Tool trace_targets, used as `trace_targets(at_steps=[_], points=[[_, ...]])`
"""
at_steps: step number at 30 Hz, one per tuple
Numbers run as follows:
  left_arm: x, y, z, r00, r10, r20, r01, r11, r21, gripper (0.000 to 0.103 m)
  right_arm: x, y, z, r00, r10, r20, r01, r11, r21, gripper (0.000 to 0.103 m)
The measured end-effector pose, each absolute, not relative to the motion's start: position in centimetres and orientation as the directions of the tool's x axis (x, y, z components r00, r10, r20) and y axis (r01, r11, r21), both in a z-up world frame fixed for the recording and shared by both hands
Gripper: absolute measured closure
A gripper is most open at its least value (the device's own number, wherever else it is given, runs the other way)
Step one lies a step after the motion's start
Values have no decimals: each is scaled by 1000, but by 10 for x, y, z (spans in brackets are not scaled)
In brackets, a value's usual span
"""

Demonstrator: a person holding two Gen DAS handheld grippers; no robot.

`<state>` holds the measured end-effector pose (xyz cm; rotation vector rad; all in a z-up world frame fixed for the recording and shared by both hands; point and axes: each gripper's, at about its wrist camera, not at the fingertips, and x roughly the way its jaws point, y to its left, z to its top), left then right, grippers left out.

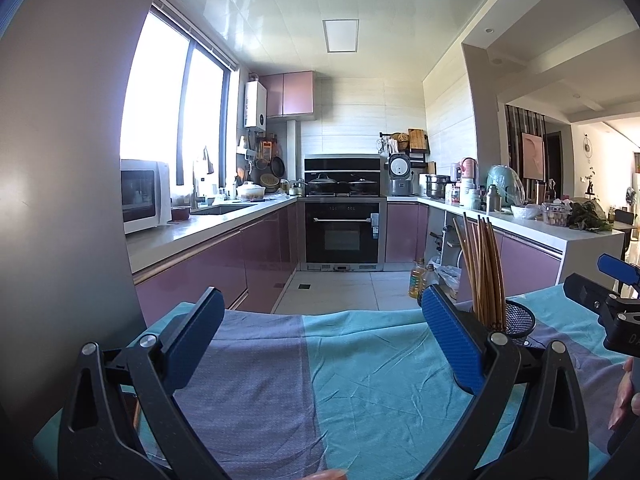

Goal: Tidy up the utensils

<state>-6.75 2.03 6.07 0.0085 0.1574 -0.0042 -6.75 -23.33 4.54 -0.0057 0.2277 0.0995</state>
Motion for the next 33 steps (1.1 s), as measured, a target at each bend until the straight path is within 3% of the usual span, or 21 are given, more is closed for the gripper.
trace_targets(at_steps=[33], points=[[-72,21,62,989,12,-147,-11,1000,7,6,-65,-234,44,970,88,-227,-86,996,16,6]])
